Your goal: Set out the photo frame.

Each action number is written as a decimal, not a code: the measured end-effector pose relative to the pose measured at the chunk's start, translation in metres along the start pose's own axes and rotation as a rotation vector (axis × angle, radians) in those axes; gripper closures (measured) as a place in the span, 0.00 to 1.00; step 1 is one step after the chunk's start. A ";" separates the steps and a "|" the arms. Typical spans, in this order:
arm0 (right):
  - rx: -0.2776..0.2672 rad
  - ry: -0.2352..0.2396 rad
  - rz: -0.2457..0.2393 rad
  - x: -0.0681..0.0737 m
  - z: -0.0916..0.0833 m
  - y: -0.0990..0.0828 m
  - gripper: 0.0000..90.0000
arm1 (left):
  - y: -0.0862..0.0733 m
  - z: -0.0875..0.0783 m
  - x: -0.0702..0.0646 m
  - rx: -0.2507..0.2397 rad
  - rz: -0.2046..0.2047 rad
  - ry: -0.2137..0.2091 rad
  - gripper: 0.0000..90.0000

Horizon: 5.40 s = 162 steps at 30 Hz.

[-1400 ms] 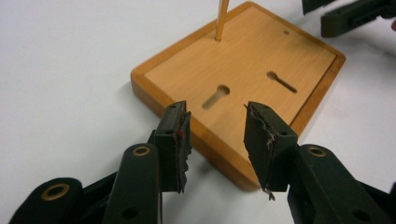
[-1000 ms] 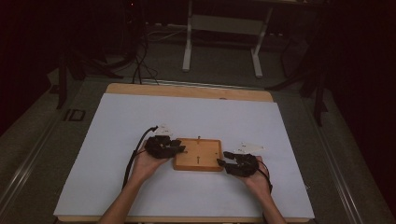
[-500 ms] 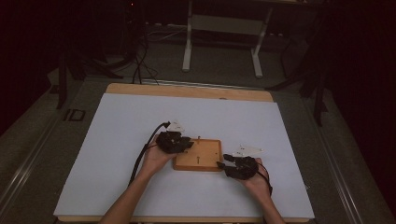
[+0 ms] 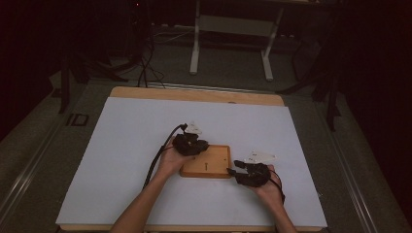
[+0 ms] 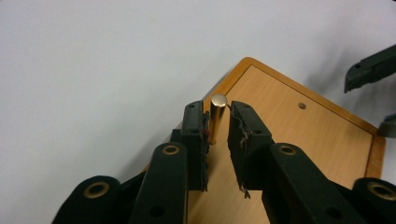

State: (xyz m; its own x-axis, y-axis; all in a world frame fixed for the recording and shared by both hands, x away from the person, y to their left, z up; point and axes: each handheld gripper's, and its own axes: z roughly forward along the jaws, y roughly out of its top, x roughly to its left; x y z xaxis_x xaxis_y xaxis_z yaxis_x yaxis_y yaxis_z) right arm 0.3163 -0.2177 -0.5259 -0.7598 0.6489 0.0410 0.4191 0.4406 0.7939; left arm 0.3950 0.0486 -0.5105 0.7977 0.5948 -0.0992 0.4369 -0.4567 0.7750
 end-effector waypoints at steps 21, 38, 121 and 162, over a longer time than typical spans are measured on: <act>-0.003 0.013 -0.017 0.001 -0.001 0.001 0.59 | -0.001 0.007 0.009 -0.014 -0.049 -0.064 0.93; -0.003 0.083 -0.070 0.001 -0.002 0.001 0.46 | 0.003 0.008 0.017 0.011 -0.062 -0.113 0.93; -0.109 -0.130 -0.332 0.034 0.019 0.008 0.35 | 0.021 0.012 0.024 0.160 -0.097 -0.206 0.92; -0.157 -0.126 -0.286 0.028 0.013 0.012 0.46 | -0.002 -0.043 0.025 0.021 -0.020 -0.062 0.63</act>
State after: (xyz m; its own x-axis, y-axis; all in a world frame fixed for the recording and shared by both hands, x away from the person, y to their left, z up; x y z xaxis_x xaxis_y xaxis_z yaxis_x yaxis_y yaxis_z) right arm 0.3069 -0.1863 -0.5228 -0.7641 0.5887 -0.2639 0.1089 0.5209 0.8467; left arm 0.3961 0.0932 -0.4877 0.8128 0.5621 -0.1532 0.4609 -0.4596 0.7592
